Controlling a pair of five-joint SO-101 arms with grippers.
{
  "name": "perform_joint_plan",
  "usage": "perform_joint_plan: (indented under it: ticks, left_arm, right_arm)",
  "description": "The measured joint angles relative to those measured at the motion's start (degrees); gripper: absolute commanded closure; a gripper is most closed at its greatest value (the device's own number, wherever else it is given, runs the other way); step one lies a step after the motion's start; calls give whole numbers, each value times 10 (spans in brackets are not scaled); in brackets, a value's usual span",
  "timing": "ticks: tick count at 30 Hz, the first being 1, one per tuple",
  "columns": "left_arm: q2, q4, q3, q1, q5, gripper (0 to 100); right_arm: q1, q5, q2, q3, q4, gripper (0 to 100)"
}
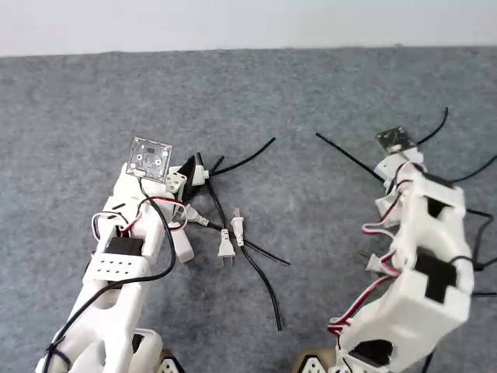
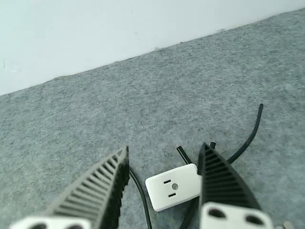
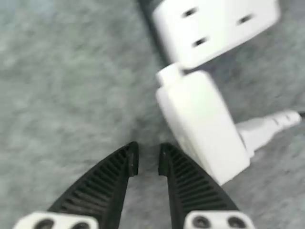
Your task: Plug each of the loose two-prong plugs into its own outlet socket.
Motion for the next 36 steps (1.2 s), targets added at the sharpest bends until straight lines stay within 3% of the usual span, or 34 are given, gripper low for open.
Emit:
perform_joint_plan:
  ticks: [12,21,32,36]
  left_arm:
    - [0,0,0,0,0,773]
    - [0,0,0,0,0,773]
    - [0,0,0,0,0,773]
    - [0,0,0,1,0,773]
  right_arm:
    - [-22,1,73,-128,131,890]
    - [-39,2,56,-117,132,890]
    - [-43,3,58,-114,43,890]
    - [-17,3,93,-163,40,892]
